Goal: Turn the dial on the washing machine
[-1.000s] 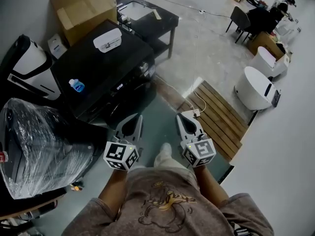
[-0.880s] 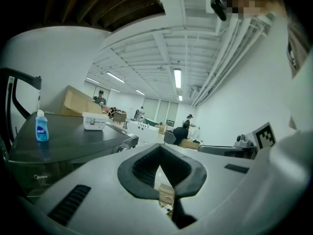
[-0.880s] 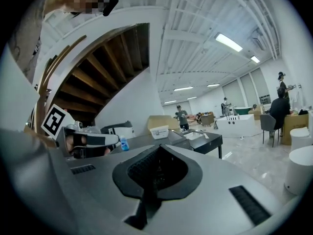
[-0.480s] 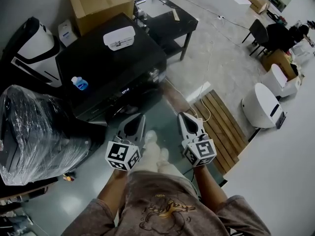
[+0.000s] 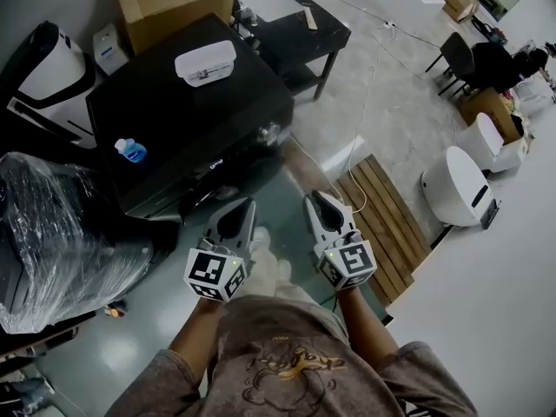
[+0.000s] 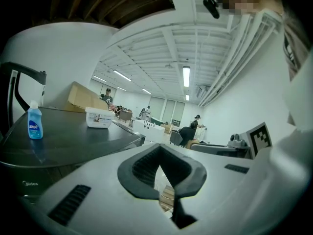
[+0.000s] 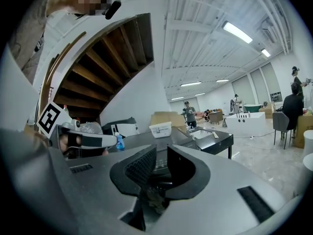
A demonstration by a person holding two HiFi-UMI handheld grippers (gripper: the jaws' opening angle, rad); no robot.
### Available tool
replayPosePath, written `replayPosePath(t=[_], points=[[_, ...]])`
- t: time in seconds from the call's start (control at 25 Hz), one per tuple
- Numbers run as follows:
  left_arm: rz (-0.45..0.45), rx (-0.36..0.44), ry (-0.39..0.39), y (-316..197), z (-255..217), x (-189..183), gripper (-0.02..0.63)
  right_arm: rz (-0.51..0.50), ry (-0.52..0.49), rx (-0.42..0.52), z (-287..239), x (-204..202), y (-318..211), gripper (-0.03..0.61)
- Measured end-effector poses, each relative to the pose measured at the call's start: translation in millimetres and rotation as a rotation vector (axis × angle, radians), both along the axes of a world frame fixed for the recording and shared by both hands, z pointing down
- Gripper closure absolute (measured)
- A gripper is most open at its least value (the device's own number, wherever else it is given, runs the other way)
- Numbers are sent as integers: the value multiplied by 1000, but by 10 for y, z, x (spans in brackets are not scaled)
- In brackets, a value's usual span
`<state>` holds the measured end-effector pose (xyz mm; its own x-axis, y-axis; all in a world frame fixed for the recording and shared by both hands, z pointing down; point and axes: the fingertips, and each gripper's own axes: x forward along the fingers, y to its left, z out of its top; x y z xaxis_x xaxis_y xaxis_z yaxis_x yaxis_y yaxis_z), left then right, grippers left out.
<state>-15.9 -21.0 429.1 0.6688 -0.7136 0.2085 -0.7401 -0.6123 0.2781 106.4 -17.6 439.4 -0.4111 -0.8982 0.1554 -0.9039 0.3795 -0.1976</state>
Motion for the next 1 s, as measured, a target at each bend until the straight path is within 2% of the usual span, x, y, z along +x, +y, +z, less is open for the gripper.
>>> replayPosePath(t=[0.16, 0.28, 0.68, 1.0], points=[[-8, -7, -9, -81, 33, -71, 621, -50, -20, 4, 68, -122, -162, 451], [-15, -8, -13, -145, 50, -115, 621, -69, -7, -14, 126, -197, -299, 315], [-27, -32, -14, -310, 180, -141, 621, -116, 60, -97, 650, -305, -849, 299], [-23, -70, -21, -404, 389, -84, 621, -174, 179, -138, 1165, -367, -1482, 299]])
